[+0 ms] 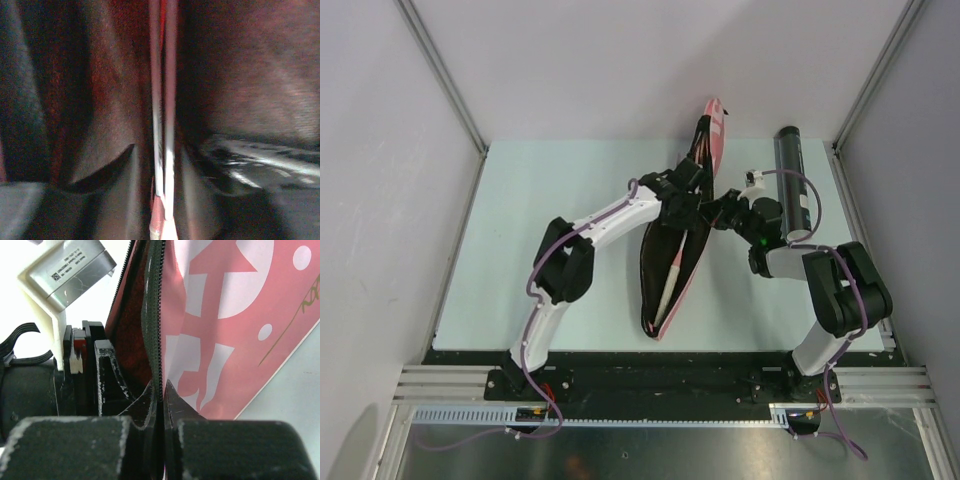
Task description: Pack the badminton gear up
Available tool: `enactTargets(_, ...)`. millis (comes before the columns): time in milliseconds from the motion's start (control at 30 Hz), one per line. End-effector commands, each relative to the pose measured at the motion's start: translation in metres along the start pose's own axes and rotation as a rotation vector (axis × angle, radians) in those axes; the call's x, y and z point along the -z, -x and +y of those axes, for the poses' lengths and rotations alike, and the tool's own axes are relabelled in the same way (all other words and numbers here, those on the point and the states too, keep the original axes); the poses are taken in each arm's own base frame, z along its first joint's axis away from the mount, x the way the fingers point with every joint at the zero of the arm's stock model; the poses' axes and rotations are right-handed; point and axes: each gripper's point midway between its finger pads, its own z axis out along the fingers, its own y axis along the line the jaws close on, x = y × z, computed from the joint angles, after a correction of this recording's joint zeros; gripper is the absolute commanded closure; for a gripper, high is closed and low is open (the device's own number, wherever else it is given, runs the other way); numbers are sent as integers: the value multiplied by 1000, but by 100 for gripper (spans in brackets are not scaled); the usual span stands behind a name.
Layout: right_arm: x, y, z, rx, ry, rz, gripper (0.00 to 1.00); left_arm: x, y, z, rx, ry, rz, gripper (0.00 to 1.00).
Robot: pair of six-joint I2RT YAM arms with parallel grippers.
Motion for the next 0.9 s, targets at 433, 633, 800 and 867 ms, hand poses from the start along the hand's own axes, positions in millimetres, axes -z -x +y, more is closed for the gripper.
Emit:
enactTargets(433,17,11,35,-33,50,63,100,155,46,8,-89,-253,-280,10)
enactTargets(633,22,21,41,-63,25,32,100,103,45,13,-97,-266,-201,14)
enactTargets(800,25,24,42,-68,29,37,100,73,40,16,-83,-244,-159,18)
enactTargets(867,25,21,41,-68,28,48,100,62,38,20,-78,-220,-145,25)
